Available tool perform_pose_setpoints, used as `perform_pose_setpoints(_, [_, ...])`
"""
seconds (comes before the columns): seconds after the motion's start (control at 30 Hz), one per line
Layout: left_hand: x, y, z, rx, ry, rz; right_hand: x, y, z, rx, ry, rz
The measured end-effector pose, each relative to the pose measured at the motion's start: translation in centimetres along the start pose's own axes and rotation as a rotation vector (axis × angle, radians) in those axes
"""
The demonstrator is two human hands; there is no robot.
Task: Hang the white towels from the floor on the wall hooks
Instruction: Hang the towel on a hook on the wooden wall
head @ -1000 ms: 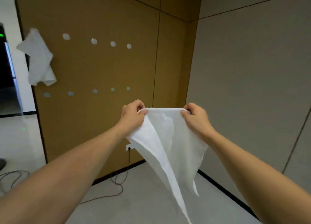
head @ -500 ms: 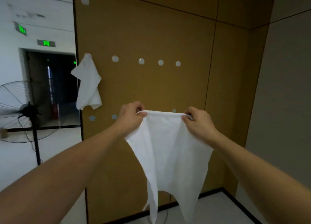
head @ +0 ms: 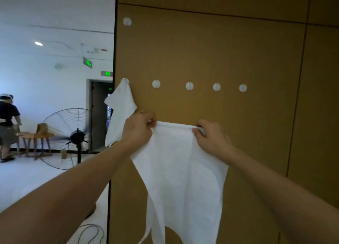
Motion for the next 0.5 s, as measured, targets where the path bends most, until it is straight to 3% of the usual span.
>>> perform_pose_setpoints(0.1, [1.7, -3.0, -1.7, -0.013, -0.072, -0.06, -1.8, -3.5, -2.2, -0.099, -0.062, 0.112])
perform_pose_setpoints(0.27, [5.6, -7.0, -4.2, -0.036, -0.282, -0.152, -3.7, -8.9, -6.3, -0.158, 0.043, 0.477])
perform_pose_setpoints(0.5, [12.6, -13.0, -8.0, 0.013, -0.49, -0.379, -5.7, -17.7, -13.3, -0.211, 0.213, 0.52])
Point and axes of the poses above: each hand's wrist, its own y-axis away from the middle knuckle, its own z-axis out of the back of the hand, x = y × z, the point moved 1 cm from there along -y, towards the middle knuckle, and after that the axes turned 4 degrees about -x, right-handed, at the moved point
